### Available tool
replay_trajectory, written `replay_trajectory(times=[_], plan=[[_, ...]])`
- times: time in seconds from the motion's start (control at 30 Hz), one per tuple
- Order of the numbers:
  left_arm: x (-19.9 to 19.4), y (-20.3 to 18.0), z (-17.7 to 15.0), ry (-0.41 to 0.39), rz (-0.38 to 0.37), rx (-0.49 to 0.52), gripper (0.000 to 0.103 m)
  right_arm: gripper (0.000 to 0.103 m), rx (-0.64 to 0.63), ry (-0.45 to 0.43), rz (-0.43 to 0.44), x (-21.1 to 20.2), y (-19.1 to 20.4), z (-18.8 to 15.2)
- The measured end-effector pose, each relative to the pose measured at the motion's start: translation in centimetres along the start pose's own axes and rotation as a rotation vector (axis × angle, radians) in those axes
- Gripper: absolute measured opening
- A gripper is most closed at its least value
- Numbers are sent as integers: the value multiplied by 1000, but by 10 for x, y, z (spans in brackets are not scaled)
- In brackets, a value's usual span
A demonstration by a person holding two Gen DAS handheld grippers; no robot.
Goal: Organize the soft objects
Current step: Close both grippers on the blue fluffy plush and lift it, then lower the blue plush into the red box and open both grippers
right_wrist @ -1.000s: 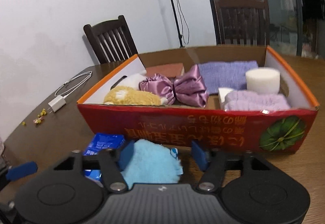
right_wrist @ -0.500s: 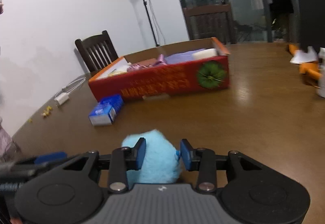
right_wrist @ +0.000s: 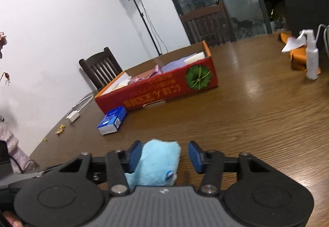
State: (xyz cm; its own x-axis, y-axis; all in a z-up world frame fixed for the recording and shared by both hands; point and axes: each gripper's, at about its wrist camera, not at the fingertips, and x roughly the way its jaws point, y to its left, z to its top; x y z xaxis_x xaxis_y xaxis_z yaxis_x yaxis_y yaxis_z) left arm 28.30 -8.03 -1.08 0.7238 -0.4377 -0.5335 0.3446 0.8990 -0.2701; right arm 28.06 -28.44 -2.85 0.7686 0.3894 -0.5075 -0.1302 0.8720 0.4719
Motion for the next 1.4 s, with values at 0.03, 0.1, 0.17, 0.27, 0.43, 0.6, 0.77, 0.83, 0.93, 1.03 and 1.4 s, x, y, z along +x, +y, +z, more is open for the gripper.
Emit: replay_trajectory(times=[0.03,0.1,0.17,0.27,0.43,0.6,0.77,0.83,0.93,1.03,1.4], plan=[[2,-1,-1,10,-8,-3,78,41,7,5,1,4,0,-1],[7,0,-2,28,-35,-16,72,40,25,21,7,11,-3,-3],[9,2,-2,36,-81,-33,63,40,46,36,22,13,-7,-5],[14,7,-1,58,-130,-78,56,37,81,58,58,16,-12,-5],[19,17,0,74,-196,-149,48,33,99,73,91,22,-15,-6],[18,25,25,6,-226,-150,45,31,106,57,97,25,-11,12],[30,40,99,-95,-211,-140,45,31,21,-42,144,46,11,85],[44,50,131,-99,-186,-152,45,30,-8,-60,151,66,19,117],[75,68,168,-88,-165,-162,46,31,-9,-54,149,106,23,155],[110,90,188,-51,-133,-196,45,30,-2,-22,123,150,22,178],[117,109,176,-27,-8,-58,49,21,-130,177,-30,244,19,163]])
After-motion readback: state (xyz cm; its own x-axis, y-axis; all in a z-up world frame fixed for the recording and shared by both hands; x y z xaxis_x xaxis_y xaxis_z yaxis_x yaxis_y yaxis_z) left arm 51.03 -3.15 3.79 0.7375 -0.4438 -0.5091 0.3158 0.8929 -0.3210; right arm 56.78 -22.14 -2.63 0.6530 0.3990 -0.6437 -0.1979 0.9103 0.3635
